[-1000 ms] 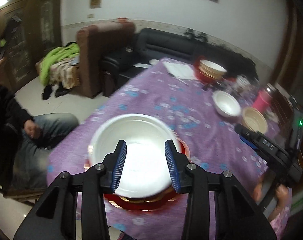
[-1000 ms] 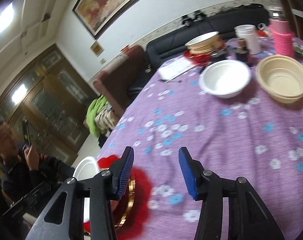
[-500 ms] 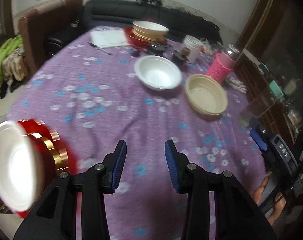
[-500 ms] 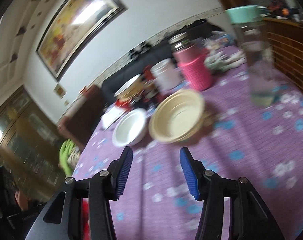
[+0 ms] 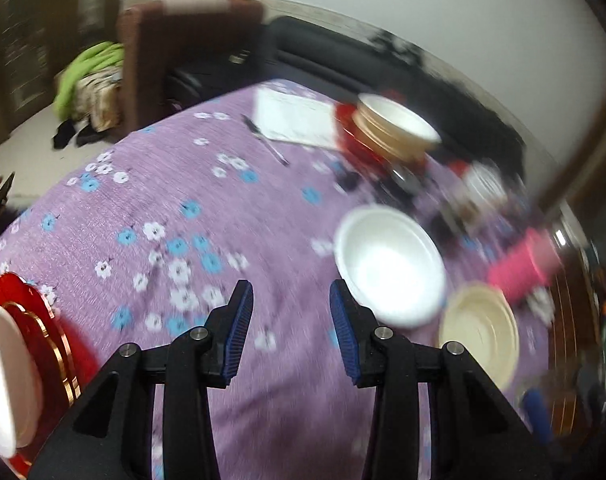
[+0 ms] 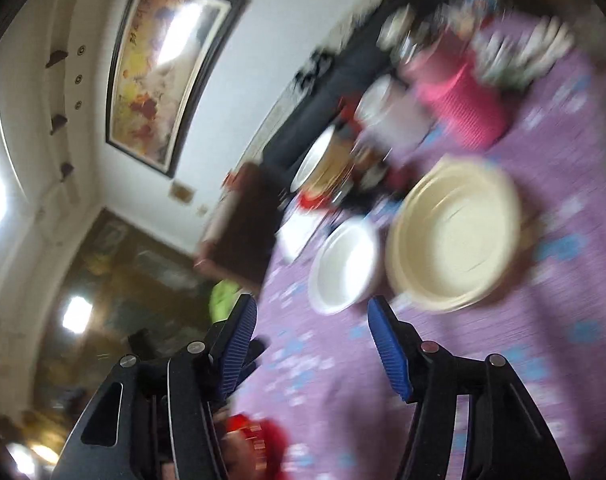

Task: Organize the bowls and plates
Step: 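Move both grippers to the next white foam bowl near the beige bowl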

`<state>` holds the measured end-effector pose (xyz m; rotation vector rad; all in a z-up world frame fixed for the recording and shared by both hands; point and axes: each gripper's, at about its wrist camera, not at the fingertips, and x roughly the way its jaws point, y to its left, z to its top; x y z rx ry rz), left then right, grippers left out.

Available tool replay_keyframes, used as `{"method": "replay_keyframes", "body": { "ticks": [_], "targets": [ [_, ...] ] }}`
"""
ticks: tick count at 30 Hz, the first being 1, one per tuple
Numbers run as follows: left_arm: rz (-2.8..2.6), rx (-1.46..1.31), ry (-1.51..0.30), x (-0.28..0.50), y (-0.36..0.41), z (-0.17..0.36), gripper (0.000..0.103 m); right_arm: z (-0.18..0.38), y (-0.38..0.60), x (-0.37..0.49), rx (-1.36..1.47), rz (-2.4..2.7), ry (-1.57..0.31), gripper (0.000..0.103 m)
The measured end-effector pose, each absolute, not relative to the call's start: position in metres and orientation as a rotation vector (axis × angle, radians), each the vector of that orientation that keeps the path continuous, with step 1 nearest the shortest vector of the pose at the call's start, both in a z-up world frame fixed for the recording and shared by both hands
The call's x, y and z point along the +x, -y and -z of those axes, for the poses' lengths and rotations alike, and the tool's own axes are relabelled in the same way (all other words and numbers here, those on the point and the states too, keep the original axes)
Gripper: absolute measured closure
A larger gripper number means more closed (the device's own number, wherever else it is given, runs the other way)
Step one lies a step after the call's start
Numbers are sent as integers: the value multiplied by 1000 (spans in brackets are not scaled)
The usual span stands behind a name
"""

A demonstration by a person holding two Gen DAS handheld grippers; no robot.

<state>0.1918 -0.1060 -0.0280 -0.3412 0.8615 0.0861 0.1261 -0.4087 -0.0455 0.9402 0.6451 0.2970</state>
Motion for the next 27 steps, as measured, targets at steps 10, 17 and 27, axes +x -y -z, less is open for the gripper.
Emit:
{"method": "replay_keyframes", "body": {
  "ticks": [10,17,27],
  "targets": [
    [-196,-493,-921,252,77,63,53,114,345,226,1074,-260,-904,42],
    [-152,-480,-953,255,77,71,53,124,338,250,994,-103,-907,42],
    [-83,-499,-1019,267,73,81,53,135,340,257,936,30,-900,44]
  ]
}}
